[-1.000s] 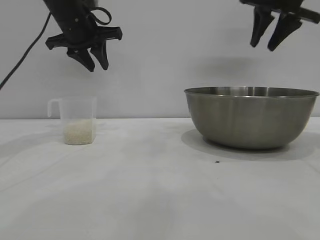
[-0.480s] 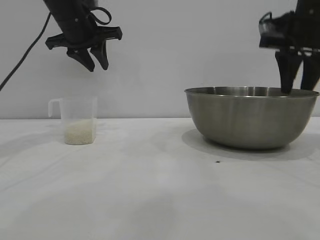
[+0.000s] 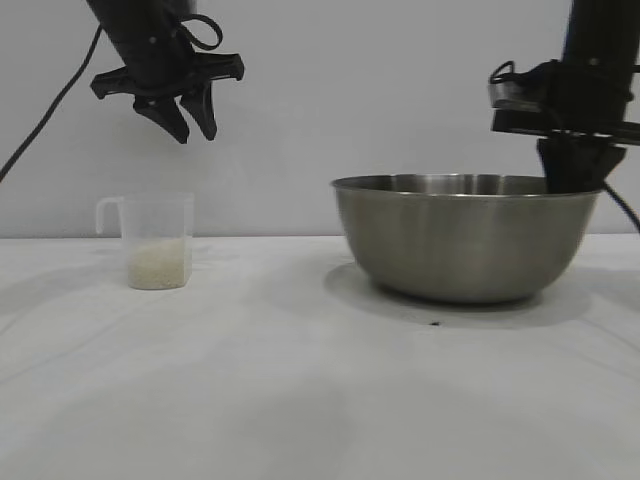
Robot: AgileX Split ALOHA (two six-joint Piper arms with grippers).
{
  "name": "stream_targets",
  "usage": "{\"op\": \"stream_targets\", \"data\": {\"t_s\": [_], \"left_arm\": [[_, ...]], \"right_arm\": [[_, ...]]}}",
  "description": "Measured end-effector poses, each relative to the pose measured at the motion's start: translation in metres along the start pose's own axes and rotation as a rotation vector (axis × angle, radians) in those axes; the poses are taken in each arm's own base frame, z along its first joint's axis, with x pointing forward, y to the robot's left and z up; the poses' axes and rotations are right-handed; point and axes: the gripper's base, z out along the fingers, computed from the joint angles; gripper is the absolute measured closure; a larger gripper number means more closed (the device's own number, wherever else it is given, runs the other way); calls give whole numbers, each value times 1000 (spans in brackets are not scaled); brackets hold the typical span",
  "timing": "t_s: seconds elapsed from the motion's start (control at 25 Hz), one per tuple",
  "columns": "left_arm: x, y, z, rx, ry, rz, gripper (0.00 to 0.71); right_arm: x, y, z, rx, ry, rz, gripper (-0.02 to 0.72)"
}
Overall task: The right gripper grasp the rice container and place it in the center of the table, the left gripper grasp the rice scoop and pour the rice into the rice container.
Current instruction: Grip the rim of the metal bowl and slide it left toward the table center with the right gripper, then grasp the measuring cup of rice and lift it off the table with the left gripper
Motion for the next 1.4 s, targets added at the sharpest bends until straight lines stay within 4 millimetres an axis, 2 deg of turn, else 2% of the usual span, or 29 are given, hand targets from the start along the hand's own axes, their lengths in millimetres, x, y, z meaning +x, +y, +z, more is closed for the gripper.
{"op": "stream_targets", "data": {"t_s": [0.16, 0.24, 0.28, 0.32, 0.48, 0.6, 0.64, 0.76, 0.8, 0.92, 1.0, 1.12, 1.28, 1.32, 1.4], "left_arm": [[-2, 1, -3, -1, -4, -1, 496], [-2, 1, -3, -1, -2, -1, 496], [-2, 1, -3, -1, -2, -1, 496], [-2, 1, -3, -1, -2, -1, 496], [-1, 1, -3, -1, 4, -1, 496], [0, 1, -3, -1, 12, -1, 496], [-1, 1, -3, 0, 12, -1, 496], [-5, 0, -9, 1, 1, 0, 496], [-7, -1, -13, 2, -7, 0, 496], [-16, -2, -25, 5, -38, 2, 496], [-23, -3, -35, 7, -62, 11, 496], [-28, -5, -44, 8, -83, 18, 496], [-30, -5, -46, 8, -88, 39, 496], [-30, -5, -46, 8, -88, 46, 496], [-30, -5, -47, 8, -89, 54, 496]], "right_arm": [[4, 26, 3, 11, 17, -65, 703], [4, 32, 4, 12, 23, -82, 703], [5, 35, 5, 13, 29, -90, 653], [6, 36, 7, 14, 37, -92, 653], [6, 35, 3, 25, 24, -97, 436], [6, 37, -11, 34, -36, -102, 273], [6, 38, -18, 36, -57, -104, 248], [7, 41, -42, 42, -145, -108, 251], [8, 42, -53, 42, -184, -109, 214], [18, 49, -87, 28, -333, -103, 227], [36, 55, -110, 36, -462, -108, 227], [80, 62, -121, 111, -659, -159, 227], [159, 69, -105, 212, -846, -294, 227], [175, 68, -99, 209, -833, -294, 227], [199, 67, -98, 200, -812, -283, 227]]}}
